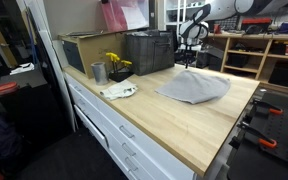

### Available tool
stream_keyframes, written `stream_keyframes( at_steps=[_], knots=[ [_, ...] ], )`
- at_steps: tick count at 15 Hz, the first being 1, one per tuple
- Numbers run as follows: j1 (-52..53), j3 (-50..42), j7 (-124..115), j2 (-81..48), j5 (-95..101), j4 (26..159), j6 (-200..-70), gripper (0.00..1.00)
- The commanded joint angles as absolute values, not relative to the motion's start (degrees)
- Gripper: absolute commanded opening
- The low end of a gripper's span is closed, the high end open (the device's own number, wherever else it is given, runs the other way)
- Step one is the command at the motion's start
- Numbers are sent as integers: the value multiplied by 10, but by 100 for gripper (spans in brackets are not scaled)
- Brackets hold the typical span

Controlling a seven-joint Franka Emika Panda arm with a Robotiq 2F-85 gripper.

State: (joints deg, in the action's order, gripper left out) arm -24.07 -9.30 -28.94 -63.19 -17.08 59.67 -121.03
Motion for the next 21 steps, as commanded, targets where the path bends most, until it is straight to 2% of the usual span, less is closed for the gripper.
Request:
stream_keyframes(
  at_steps=[1, 3, 5, 7, 11, 14, 16, 21],
  knots=[
    [-249, -72, -209, -511, -176, 731, -1137, 0],
    [-245, -69, -173, -466, -170, 779, -1090, 0],
    [-236, -69, -135, -427, -160, 829, -1052, 27],
    [-221, -80, -130, -421, -140, 861, -1064, 40],
    [-213, -105, -184, -563, -136, 731, -1023, 71],
    [-219, -95, -147, -570, -139, 732, -1020, 93],
    [-211, -97, -111, -533, -132, 794, -1071, 100],
    [-202, -100, -32, -430, -120, 922, -1133, 100]
  ],
)
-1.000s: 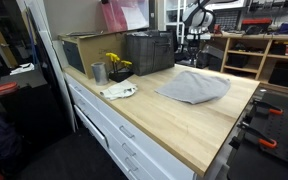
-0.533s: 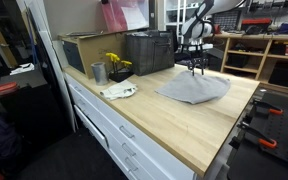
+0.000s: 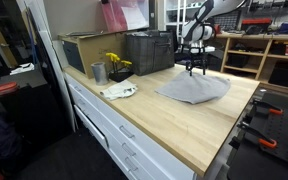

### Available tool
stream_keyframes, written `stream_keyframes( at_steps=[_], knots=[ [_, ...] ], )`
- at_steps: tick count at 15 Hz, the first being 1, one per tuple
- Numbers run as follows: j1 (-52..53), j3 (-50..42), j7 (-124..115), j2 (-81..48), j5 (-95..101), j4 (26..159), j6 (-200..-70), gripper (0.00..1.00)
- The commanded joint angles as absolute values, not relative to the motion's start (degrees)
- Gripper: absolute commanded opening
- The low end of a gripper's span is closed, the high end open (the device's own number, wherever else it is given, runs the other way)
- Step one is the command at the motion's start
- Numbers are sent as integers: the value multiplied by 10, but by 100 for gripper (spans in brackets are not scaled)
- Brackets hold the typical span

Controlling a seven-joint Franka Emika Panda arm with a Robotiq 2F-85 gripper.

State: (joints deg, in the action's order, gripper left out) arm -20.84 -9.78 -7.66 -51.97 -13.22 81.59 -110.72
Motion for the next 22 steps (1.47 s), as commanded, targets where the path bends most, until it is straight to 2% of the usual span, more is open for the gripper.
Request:
stream_keyframes(
  at_steps=[1, 6, 7, 12, 18, 22],
  knots=[
    [-200, -100, -13, -410, -109, 942, -1118, 100],
    [-192, -97, 91, -294, -59, 1049, -1063, 100],
    [-197, -96, 61, -364, -75, 976, -1067, 100],
    [-191, -97, 78, -309, -68, 1030, -1063, 100],
    [-170, -72, 80, -226, -118, 1095, -1217, 100],
    [-159, -55, 102, -145, -151, 1151, -1235, 100]
  ],
)
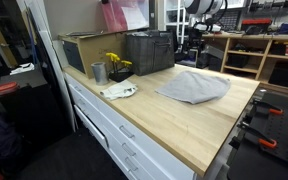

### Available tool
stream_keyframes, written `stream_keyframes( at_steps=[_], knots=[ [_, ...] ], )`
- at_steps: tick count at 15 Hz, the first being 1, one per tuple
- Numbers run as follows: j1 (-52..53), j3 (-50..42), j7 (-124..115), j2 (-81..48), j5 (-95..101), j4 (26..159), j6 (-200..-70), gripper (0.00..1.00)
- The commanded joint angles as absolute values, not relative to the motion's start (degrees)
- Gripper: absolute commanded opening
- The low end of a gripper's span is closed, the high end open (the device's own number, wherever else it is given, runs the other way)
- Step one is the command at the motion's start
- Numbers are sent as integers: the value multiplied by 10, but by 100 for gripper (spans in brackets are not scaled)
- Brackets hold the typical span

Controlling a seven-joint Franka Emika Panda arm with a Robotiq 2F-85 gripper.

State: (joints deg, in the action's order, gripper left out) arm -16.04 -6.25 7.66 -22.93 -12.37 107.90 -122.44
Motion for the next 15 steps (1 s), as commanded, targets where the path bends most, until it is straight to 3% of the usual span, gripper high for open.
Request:
stream_keyframes(
  at_steps=[1, 15],
  knots=[
    [-156, -55, 108, -125, -157, 1164, -1233, 100],
    [-112, -75, 176, 70, -39, 1289, -1248, 100]
  ],
)
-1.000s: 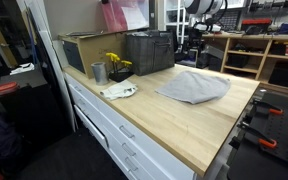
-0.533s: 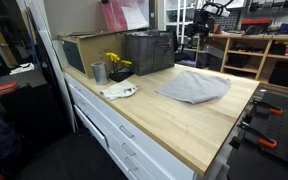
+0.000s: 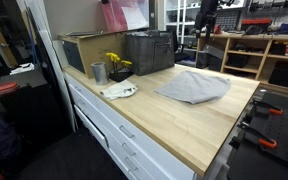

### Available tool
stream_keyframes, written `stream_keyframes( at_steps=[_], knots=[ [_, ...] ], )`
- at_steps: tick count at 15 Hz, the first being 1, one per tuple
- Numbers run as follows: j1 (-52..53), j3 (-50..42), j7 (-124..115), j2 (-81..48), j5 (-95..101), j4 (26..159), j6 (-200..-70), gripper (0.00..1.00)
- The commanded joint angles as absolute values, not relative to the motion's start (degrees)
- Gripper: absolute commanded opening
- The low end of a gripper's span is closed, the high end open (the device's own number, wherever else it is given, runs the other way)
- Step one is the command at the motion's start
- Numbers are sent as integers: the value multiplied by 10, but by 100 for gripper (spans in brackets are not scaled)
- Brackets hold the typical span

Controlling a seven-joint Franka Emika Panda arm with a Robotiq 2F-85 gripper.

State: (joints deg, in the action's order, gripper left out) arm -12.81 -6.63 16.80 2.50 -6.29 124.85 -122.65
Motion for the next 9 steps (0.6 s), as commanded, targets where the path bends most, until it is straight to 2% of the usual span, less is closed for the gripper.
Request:
stream_keyframes(
  at_steps=[1, 3, 9],
  knots=[
    [-109, -75, 174, 81, -30, 1296, -1252, 100],
    [-100, -79, 186, 87, -75, 1293, -1204, 100],
    [-95, -80, 167, 73, -62, 1284, -1212, 100]
  ],
)
